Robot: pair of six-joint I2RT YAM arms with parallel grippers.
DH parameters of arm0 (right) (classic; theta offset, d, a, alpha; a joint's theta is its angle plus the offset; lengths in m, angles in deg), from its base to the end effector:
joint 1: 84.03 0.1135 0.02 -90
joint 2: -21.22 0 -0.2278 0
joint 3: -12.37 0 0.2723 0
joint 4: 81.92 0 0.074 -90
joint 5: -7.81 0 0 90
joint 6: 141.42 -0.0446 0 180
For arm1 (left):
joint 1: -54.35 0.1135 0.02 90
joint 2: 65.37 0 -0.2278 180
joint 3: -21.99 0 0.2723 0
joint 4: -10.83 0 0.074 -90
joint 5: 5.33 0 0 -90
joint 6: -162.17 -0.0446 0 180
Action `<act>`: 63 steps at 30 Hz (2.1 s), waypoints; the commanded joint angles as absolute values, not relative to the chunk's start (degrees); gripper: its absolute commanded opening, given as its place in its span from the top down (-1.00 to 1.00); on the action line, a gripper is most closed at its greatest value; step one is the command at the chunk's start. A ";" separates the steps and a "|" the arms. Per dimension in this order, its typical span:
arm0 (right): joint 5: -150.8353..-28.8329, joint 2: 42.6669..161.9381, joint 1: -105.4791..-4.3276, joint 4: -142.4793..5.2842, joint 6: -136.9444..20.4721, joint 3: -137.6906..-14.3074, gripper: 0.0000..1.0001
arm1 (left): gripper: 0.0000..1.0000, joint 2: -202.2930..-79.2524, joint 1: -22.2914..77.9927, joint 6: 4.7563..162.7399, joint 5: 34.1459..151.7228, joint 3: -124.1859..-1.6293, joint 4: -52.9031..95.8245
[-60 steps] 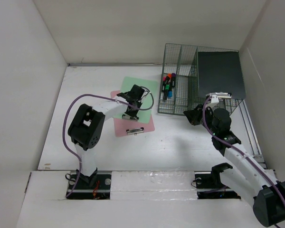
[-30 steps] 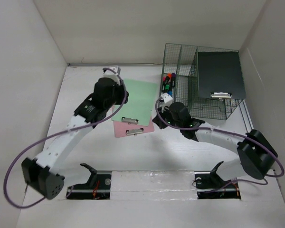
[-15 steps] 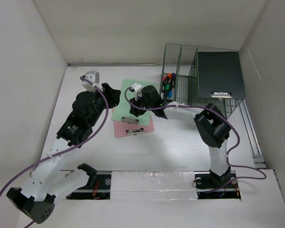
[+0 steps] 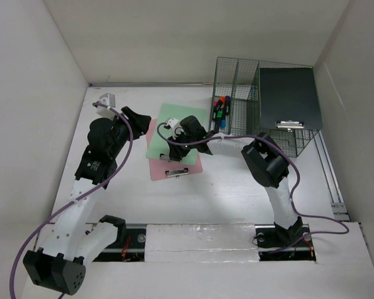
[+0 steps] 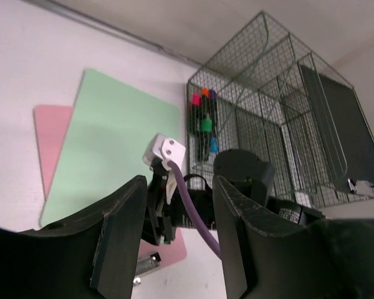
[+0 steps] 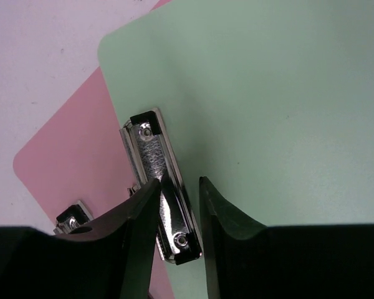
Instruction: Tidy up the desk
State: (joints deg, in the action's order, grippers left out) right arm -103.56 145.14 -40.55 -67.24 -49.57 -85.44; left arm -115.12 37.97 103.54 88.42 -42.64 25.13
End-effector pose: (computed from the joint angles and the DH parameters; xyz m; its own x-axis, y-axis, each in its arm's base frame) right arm 0.3365 0.3415 0.1072 -0.4466 -0.4650 -0.7644 -0.8558 0.4711 0.2135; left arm 0.2433 -0.0746 0.3585 -0.1709 -0.4912 -0.8541 0.2989 0.8002 -0.5200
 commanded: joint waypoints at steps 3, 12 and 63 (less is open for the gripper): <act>-105.66 146.29 -40.61 -67.17 -48.35 -85.00 0.55 | 0.16 -115.73 39.15 107.32 93.02 -41.63 21.98; -110.49 142.52 -41.14 -72.00 -46.94 -83.33 1.00 | 0.09 -117.22 39.15 115.22 78.19 -43.03 34.45; -124.47 130.29 -40.44 -54.43 -33.59 -85.71 1.00 | 0.03 -124.42 41.87 130.26 90.38 -8.41 -8.49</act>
State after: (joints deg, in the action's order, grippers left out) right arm -121.85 133.42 -40.81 -55.59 -36.55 -83.78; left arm -123.50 41.68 129.66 89.01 -9.70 -0.49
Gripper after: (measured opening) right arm 0.009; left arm 0.494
